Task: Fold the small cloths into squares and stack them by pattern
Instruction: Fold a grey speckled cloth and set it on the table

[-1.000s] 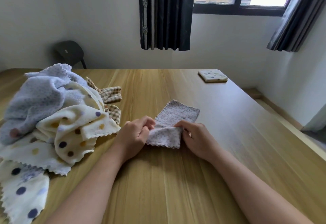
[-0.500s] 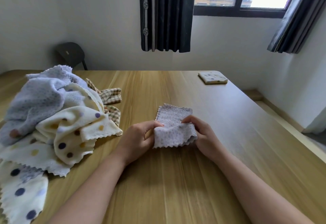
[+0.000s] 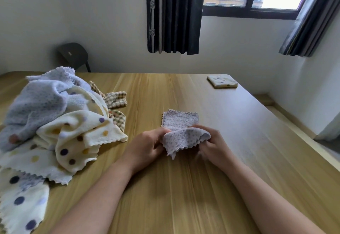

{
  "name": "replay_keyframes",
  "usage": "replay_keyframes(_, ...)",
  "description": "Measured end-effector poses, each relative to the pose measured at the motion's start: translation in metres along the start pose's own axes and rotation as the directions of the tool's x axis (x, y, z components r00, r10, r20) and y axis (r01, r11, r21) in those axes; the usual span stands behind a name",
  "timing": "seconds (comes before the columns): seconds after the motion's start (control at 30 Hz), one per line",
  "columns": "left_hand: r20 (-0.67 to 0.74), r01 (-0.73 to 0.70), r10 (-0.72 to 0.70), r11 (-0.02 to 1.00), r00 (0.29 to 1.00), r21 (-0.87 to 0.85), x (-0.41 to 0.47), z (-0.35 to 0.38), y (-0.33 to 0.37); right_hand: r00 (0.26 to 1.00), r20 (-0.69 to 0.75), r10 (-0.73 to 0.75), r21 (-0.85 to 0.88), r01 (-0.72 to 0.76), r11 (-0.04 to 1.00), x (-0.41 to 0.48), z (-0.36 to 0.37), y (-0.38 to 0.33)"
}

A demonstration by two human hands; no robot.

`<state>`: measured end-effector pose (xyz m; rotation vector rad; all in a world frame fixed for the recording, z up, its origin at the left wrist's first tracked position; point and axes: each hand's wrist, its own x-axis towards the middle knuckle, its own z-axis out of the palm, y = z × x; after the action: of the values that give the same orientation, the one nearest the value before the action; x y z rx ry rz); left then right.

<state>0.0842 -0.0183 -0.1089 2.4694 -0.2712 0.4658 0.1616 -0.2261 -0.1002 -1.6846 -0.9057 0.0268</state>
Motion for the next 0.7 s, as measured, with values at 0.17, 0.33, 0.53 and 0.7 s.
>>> replay_keyframes(0.17,-0.110,-0.023,-0.004,0.970,0.994,-0.240,0.000,-0.002,0.014,1.000,-0.019,-0.016,0.016,0.017,1.000,0.001,-0.002,0.003)
replay_keyframes(0.33,-0.175,0.120,-0.178,0.947,0.968,-0.298,0.004,0.000,0.023,0.987,-0.154,0.052,0.029,-0.048,0.998,0.004,0.002,0.006)
replay_keyframes(0.53,-0.127,0.295,-0.355,0.892,0.926,-0.342,0.032,0.002,0.021,0.909,-0.217,0.356,-0.123,-0.387,0.914,0.033,0.000,-0.001)
replay_keyframes(0.7,-0.081,0.597,-0.603,0.798,0.794,-0.090,0.066,0.005,0.014,0.847,-0.281,0.451,-0.339,-0.527,0.779,0.064,-0.001,0.004)
